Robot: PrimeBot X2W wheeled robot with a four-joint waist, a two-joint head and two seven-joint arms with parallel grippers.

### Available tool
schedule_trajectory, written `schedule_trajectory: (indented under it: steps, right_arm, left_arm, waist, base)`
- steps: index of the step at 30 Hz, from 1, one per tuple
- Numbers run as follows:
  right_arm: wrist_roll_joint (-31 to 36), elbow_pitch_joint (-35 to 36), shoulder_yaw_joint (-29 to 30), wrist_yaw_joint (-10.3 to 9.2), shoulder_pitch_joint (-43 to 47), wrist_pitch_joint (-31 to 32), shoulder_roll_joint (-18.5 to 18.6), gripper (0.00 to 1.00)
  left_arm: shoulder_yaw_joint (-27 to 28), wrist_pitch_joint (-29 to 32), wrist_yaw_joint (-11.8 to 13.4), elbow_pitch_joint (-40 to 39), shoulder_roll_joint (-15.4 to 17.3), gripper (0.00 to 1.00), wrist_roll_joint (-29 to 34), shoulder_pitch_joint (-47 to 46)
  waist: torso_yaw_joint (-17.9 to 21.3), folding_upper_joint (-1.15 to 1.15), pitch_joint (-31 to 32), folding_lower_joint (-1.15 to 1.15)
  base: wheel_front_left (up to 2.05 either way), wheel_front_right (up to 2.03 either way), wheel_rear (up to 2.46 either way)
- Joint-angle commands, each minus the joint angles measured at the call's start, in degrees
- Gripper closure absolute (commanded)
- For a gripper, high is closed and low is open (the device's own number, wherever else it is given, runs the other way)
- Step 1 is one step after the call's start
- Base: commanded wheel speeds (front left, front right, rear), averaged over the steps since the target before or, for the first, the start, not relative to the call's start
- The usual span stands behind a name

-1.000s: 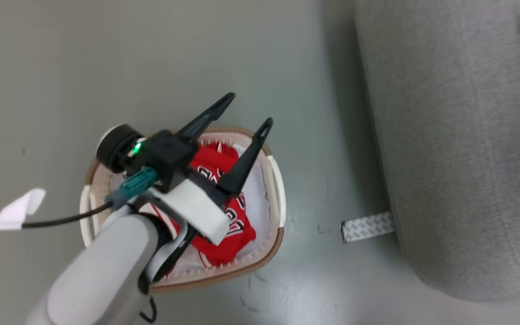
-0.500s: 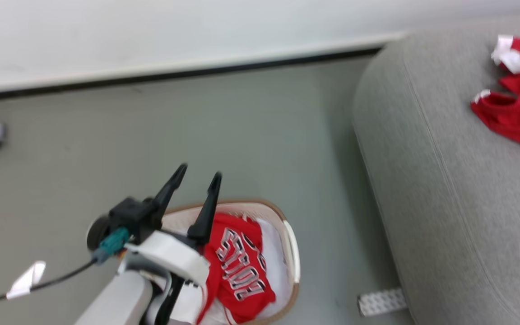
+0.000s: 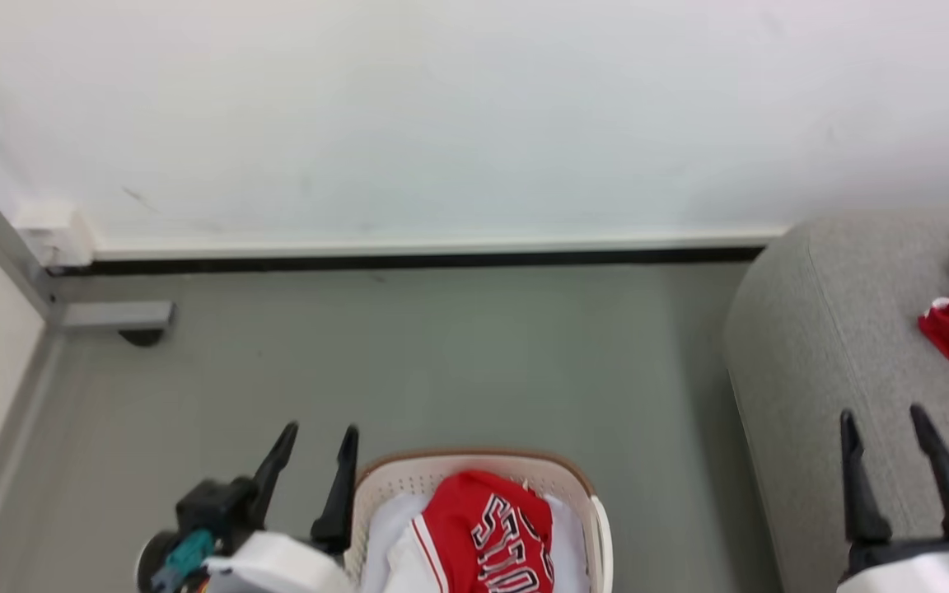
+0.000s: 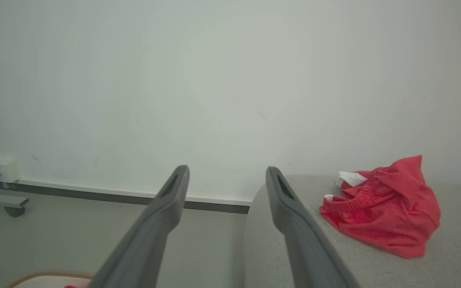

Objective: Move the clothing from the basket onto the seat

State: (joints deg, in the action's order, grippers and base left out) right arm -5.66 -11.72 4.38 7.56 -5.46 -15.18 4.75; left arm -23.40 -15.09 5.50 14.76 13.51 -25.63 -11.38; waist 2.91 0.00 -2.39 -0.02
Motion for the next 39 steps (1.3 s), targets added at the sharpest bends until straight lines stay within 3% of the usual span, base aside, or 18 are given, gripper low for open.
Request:
schedule_trajectory:
  steps: [1, 17, 39]
  right_arm:
    - [0.24, -0.27, -0.10, -0.14, 1.57, 0.05, -0.30, 0.00]
    - [1.44, -2.72, -2.10, -0.14, 7.43, 0.06, -1.83, 0.00]
    - [1.26, -2.39, -4.19, -0.14, 4.61, 0.06, -1.82, 0.00]
  left_arm:
    - [0.86, -0.08, -0.29, -0.24, -0.14, 0.00, 1.09, 1.52]
    - [12.71, -0.07, -4.31, -1.71, -5.08, 0.00, 7.82, 11.55]
    - [16.80, -0.07, -9.08, 0.47, -8.51, 0.00, 13.29, 9.32]
  waist:
    - [-0.82, 0.00, 1.62, 0.02]
    - [0.90, 0.00, 4.54, 0.02]
    - [2.47, 0.00, 1.58, 0.02]
  base:
    - [0.00, 0.00, 0.00]
    - [0.00, 0.00, 0.00]
    - [0.00, 0.00, 0.00]
